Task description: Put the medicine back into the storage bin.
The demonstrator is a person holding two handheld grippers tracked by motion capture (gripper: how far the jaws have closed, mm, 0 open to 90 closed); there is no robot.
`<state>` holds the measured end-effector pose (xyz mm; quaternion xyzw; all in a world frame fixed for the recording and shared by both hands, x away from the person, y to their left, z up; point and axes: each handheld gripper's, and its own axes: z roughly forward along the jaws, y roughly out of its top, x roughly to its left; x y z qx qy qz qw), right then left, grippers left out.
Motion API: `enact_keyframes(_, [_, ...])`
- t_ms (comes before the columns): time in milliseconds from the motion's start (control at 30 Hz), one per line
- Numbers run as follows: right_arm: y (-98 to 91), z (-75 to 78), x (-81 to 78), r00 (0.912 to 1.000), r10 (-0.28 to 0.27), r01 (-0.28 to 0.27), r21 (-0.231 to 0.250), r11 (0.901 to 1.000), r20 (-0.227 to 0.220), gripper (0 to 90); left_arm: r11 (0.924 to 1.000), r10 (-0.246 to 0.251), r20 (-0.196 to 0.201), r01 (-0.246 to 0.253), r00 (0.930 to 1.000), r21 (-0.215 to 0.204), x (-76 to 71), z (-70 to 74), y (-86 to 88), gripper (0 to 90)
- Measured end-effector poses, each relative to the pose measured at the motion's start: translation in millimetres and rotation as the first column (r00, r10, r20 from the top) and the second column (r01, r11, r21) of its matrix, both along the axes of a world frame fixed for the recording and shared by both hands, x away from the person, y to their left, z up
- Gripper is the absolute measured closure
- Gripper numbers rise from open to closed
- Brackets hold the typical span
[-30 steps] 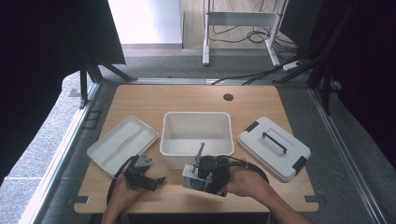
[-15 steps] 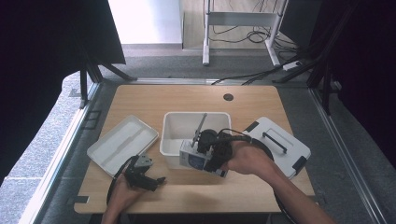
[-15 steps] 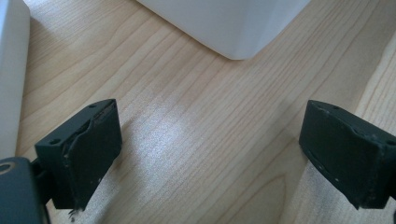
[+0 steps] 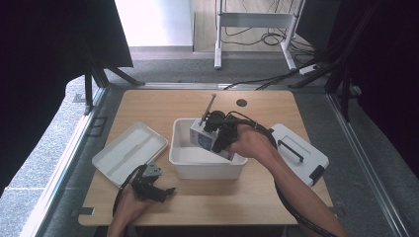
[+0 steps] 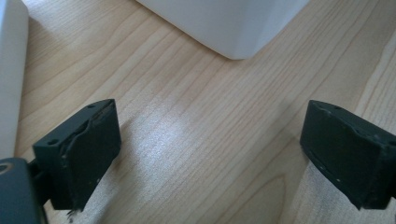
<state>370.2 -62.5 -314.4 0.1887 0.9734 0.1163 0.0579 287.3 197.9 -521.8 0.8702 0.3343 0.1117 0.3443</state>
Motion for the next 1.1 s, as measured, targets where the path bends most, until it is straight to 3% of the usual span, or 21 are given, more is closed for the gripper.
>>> enact_keyframes(300, [2.9, -38.6, 24.0, 0.9986, -0.053, 0.053, -0.015, 0.9985, -0.005, 56.4, 0.9999, -0.008, -0.008, 0.008, 0.9999, 0.008, -0.1, -0.6, -1.9, 0.0])
enact_keyframes(700, [1.2, -90.3, 41.9, 0.9945, -0.1, 0.098, -0.059, 0.9934, -0.032, 56.3, 0.9999, -0.007, -0.008, 0.007, 0.9999, 0.008, -0.2, -0.6, -1.9, 0.0])
enact_keyframes(900, [5.7, -107.3, 45.9, 0.9936, -0.106, 0.101, -0.101, 0.9897, -0.039, 56.0, 0.9999, -0.007, -0.007, 0.007, 1.0, 0.009, -0.3, -0.6, -1.9, 0.0])
enact_keyframes(1100, [10.7, -114.3, 48.0, 0.993, -0.104, 0.095, -0.137, 0.986, -0.056, 53.2, 0.9999, -0.007, -0.007, 0.007, 0.9999, 0.01, -0.3, -0.6, -1.9, 0.0])
